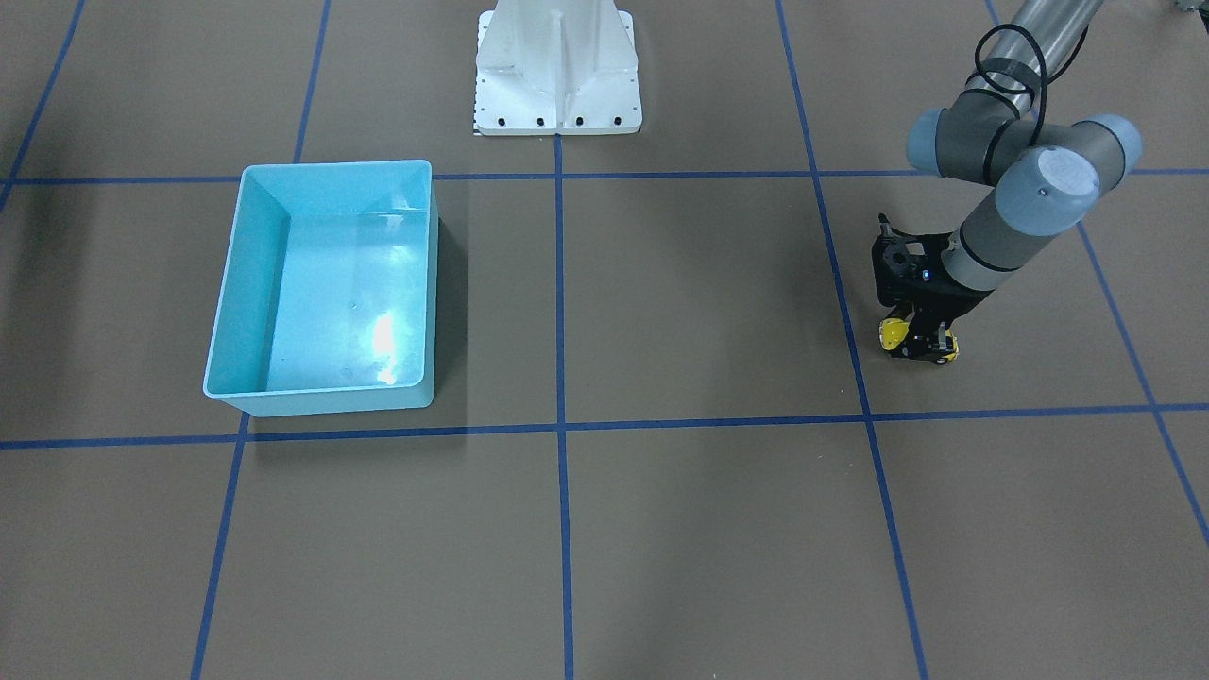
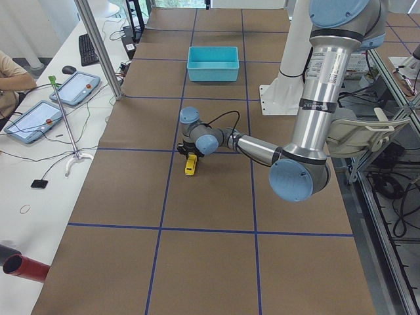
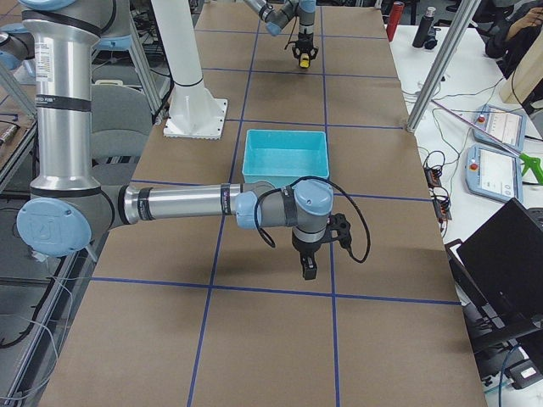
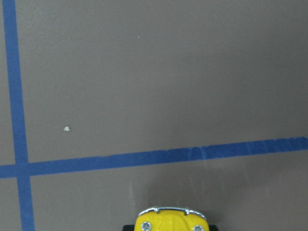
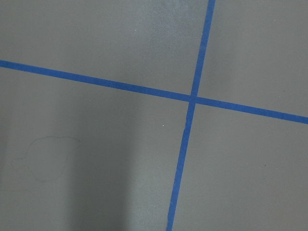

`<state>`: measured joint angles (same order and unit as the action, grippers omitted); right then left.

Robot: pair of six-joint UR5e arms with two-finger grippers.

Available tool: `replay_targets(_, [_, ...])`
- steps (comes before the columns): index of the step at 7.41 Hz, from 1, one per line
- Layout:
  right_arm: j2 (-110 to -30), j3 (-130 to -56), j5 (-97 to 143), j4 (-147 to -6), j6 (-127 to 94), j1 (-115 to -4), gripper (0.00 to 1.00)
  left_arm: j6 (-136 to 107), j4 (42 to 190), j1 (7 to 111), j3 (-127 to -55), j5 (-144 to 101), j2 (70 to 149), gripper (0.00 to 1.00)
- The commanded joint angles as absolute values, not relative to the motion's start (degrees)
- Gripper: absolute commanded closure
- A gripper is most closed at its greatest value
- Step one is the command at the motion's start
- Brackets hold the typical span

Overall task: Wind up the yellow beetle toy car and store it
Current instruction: 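Keep pulling the car backward with the left gripper to wind it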

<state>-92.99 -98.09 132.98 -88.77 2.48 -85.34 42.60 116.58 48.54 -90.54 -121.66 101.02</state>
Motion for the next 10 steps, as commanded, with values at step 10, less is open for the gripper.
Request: replay_targets(10, [-92.99, -98.09, 132.89, -88.77, 2.46, -85.25, 0.00, 50.35, 117.51, 52.20, -88.42, -123.92, 98.61, 1.00])
